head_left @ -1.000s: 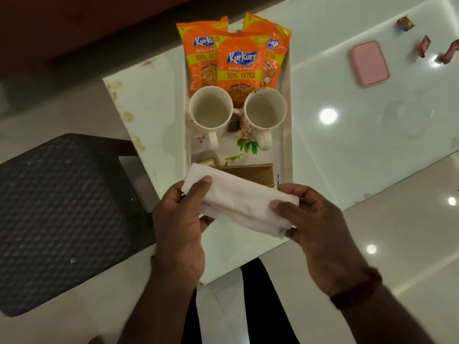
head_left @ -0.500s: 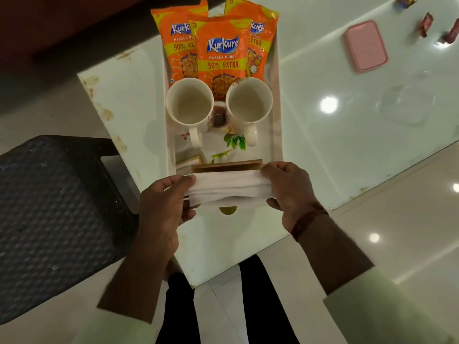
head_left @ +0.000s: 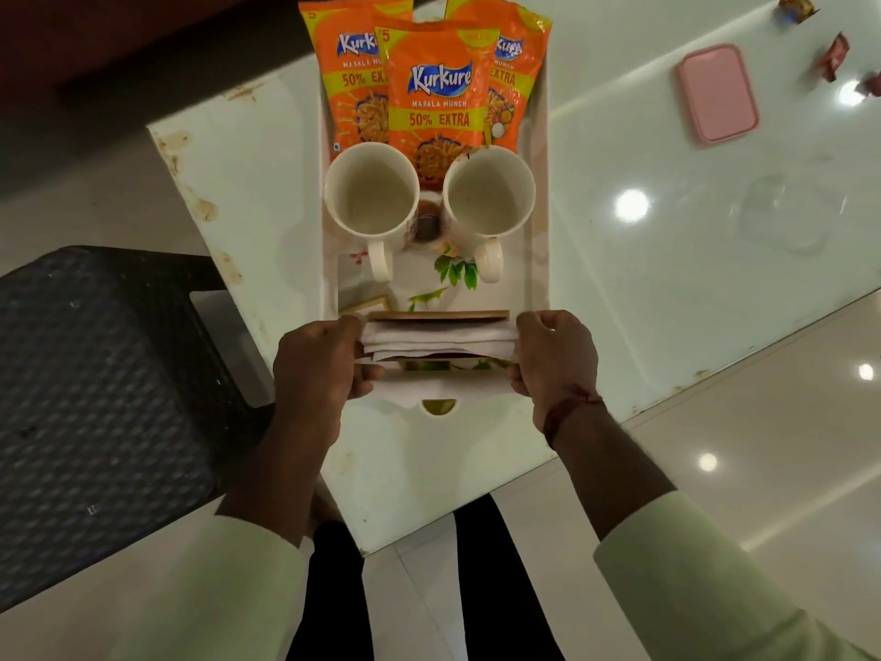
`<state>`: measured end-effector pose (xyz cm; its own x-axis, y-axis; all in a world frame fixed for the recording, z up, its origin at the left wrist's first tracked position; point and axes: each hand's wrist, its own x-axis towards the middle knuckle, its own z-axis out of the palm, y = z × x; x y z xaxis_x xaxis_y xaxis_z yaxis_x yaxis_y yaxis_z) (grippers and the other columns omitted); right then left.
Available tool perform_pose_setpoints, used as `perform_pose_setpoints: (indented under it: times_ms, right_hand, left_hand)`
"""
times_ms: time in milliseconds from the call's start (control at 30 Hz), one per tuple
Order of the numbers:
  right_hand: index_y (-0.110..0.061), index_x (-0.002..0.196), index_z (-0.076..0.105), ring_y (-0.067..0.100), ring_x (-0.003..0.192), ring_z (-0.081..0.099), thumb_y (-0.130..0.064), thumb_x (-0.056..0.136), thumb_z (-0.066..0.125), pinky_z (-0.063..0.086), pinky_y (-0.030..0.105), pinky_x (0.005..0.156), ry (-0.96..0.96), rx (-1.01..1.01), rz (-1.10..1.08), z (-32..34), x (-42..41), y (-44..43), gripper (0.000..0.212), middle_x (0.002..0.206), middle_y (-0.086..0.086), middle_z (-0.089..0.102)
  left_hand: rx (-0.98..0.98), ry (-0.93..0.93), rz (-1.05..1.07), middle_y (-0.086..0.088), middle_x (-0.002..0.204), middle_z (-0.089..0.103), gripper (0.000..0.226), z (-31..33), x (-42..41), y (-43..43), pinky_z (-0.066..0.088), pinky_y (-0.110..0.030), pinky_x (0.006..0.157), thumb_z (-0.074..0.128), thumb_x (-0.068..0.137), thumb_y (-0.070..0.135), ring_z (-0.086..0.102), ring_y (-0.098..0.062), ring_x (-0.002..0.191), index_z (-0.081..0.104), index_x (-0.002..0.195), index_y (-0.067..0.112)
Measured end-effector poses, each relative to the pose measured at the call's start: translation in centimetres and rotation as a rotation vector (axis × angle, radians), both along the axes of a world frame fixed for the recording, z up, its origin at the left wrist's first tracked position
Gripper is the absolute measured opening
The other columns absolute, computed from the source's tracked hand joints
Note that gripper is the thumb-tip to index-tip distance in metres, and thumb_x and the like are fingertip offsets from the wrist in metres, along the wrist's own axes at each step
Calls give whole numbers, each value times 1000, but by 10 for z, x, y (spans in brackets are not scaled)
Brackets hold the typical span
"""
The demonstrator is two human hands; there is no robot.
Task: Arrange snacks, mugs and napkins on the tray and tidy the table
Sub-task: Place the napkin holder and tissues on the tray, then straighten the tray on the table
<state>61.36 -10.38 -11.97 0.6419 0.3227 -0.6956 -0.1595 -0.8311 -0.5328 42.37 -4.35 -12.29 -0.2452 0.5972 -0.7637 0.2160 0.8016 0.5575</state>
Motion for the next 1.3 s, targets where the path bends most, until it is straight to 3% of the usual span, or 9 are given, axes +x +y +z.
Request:
perform_pose_setpoints:
  times_ms: [100,300,433,567,700,833,967,1100,1300]
  right_hand:
    - [-28,91,59,30,82,70,-37,87,48,59,48,78,-96,-5,41,3,3,-10,15,91,-1,70]
    - [-27,110,58,-1,80,54,-45,95,48,38,20,64,-378,25,271,22,4,-43,26,112,-9,58]
    - [-31,122,52,12,101,61,-46,94,50,53,34,75,-400,55,434,42,3,-60,32,129,-11,45]
    - [-23,134,49,20,127,48,-37,93,57,51,41,95,-471,130,686,75,8,-69,44,141,-2,40]
    - [-21,142,42,24,137,40,-34,93,59,44,44,105,-534,137,857,105,15,-68,54,153,4,33]
    - [-21,148,35,25,145,31,-36,93,58,35,44,110,-573,146,974,127,22,-60,62,160,6,26]
    - [-22,151,28,25,148,24,-41,94,54,31,45,113,-609,113,1081,147,39,-51,65,163,5,19]
    - [-22,152,27,25,149,23,-43,93,53,31,46,114,-664,121,1129,159,62,-32,67,163,5,20]
    - [-22,152,27,26,148,25,-43,93,54,33,47,113,-669,156,1231,163,109,12,68,162,5,21]
  left_hand:
    - [64,47,-54,-1,70,74,17,4,-7,-7,47,-24,42,61,87,37,70,-20,51,67,83,21]
    - [199,175,-202,13,86,71,11,32,-15,-39,54,-34,61,54,90,43,69,-6,67,62,85,35]
    - [229,145,-173,16,93,66,11,57,-6,-63,56,-42,78,51,95,41,66,-7,86,61,96,35]
    - [220,73,-65,2,110,66,20,89,10,-82,51,-48,92,52,95,41,62,-17,102,61,107,28]
    - [268,120,-21,5,121,62,26,112,20,-100,44,-27,88,56,95,34,58,-12,106,57,118,23]
    - [206,139,-29,1,131,56,39,123,24,-114,39,-26,89,53,96,34,52,-10,108,51,131,16]
    - [111,112,67,-8,135,55,42,131,29,-121,36,-25,90,54,97,29,54,-21,117,50,133,8]
    - [6,23,233,-12,136,54,45,131,34,-121,39,-41,107,52,97,30,52,-29,123,48,136,8]
    - [-36,2,328,-17,129,57,44,121,52,-121,43,-56,102,50,97,36,54,-35,120,49,134,12]
